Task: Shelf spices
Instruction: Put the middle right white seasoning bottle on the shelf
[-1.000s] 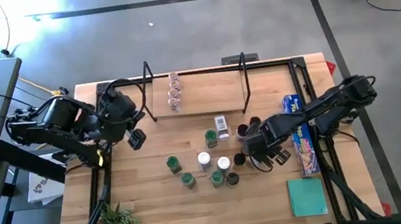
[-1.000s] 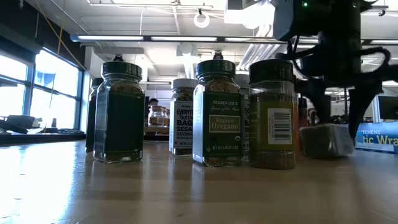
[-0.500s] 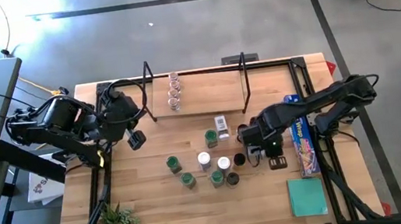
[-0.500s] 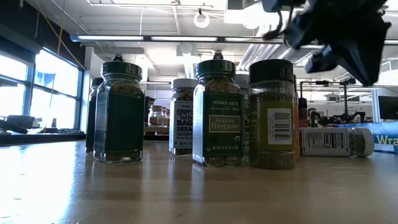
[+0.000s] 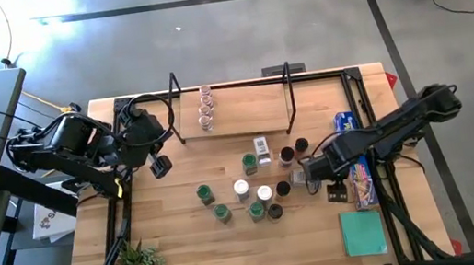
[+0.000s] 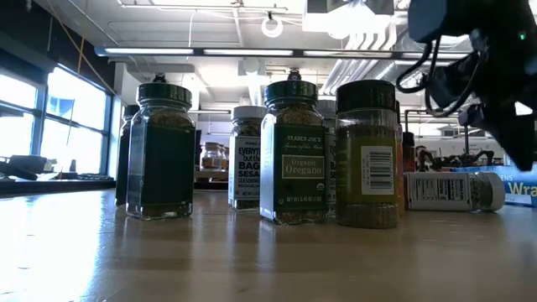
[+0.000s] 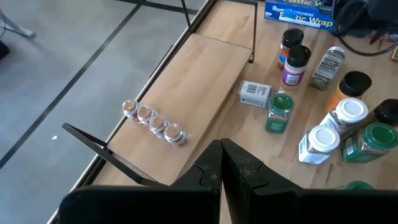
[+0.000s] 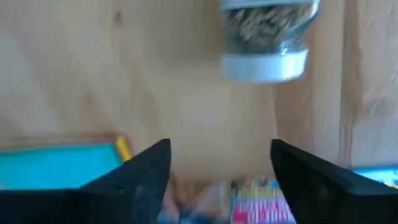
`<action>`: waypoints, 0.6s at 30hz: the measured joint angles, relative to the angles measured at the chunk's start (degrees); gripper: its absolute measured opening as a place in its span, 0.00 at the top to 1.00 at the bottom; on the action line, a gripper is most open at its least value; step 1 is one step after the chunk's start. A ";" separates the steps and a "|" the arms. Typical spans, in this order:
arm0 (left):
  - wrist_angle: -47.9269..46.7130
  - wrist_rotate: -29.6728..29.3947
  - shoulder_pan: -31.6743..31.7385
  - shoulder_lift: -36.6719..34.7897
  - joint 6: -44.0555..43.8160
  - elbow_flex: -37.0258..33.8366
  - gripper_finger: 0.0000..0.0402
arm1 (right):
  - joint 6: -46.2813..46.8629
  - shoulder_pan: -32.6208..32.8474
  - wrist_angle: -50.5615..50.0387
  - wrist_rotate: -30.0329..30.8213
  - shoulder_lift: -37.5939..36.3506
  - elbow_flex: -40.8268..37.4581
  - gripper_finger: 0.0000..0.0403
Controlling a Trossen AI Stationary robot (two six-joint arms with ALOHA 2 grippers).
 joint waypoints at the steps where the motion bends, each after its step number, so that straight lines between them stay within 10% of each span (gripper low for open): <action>1: -0.01 0.00 0.00 0.00 -0.01 0.00 1.00 | 0.43 0.20 2.38 0.59 0.02 -1.29 0.30; 18: 4.08 0.09 0.00 0.00 -3.15 0.00 1.00 | -3.14 0.27 25.77 10.10 0.08 -11.23 0.28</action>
